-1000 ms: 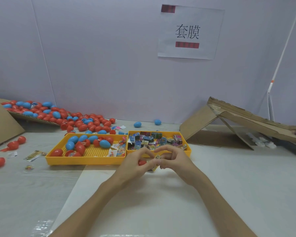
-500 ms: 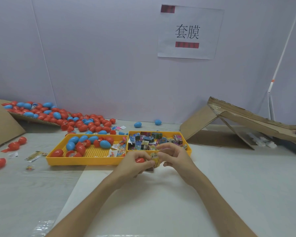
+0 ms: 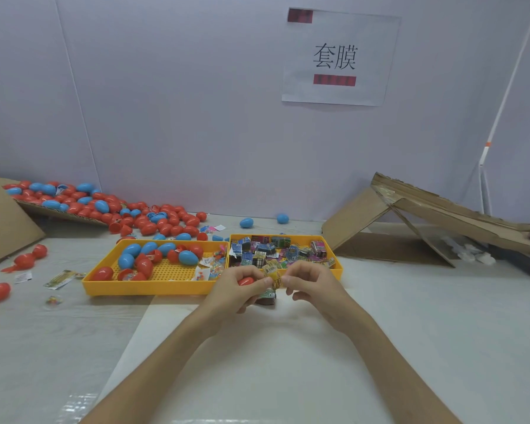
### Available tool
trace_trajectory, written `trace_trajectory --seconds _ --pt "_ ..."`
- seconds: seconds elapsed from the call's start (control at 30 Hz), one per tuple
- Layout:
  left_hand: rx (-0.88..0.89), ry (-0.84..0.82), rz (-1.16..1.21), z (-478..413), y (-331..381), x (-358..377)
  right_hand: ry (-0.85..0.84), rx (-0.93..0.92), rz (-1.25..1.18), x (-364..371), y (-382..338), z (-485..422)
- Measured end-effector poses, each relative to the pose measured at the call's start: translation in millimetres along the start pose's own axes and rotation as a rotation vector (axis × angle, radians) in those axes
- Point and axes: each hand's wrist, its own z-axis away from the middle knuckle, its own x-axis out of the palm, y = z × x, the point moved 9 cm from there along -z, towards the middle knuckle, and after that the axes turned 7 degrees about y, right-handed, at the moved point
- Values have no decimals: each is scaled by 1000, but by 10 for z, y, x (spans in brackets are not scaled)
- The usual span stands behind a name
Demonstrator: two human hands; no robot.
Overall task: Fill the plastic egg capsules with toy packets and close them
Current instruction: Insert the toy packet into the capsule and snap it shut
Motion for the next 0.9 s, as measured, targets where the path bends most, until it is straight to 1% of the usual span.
trace_trajectory --seconds 0.17,0.4,0.63,0.77,0.9 --pt "-16 -9 8 -9 -15 -10 32 14 -59 -41 -20 -6" --pt "-6 -25 -13 -1 -20 36 -20 12 38 55 17 10" --pt "-29 -42 20 0 -34 37 28 8 43 -8 17 -5" --pt "-14 -12 -6 -9 -36 17 56 -23 40 -29 -22 2" --pt "30 76 -136 -28 -25 -29 66 -76 50 -27 -64 7"
